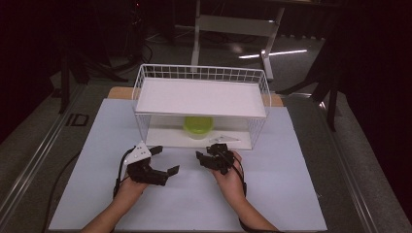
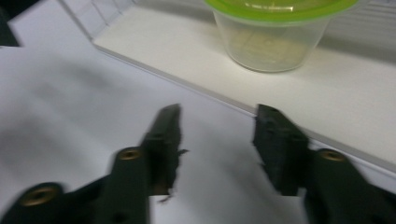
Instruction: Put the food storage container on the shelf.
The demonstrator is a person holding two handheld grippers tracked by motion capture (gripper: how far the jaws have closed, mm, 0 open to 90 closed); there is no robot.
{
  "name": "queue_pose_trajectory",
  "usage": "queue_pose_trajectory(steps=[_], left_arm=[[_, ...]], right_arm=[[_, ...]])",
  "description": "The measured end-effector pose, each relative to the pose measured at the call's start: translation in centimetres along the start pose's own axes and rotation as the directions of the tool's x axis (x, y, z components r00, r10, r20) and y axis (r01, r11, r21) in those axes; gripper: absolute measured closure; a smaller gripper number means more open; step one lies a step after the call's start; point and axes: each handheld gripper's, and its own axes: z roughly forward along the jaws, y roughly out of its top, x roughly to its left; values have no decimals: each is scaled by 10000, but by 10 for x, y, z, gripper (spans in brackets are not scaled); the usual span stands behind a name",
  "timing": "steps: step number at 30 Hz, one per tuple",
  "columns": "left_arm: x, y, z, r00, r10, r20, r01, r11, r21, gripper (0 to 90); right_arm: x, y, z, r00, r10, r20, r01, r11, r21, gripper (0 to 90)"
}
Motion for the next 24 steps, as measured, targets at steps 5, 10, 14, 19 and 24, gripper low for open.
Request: queue_pose_trajectory(steps=[5,10,14,19,24], left_arm=[[-2,2,-2,9995,44,310,-45,10000,15,13],[-2,1,-8,9993,130,342,-136,9998,176,13],[-2,1,-13,9991,144,392,-154,9996,248,13],[-4,2,-21,9985,165,513,-184,9992,368,13],[-4,3,-32,9984,-8,559,-7,9996,267,13]], right_arm=[[-2,-7,-20,9994,-301,-191,290,9979,-571,394],[-5,-17,-38,9946,-651,-814,588,9953,-766,243],[-6,-21,-43,9897,-948,-1077,867,9932,-776,187],[-8,-27,-54,9880,-1050,-1135,947,9911,-931,168],[-12,-32,-65,9873,-1039,-1200,916,9904,-1036,168]])
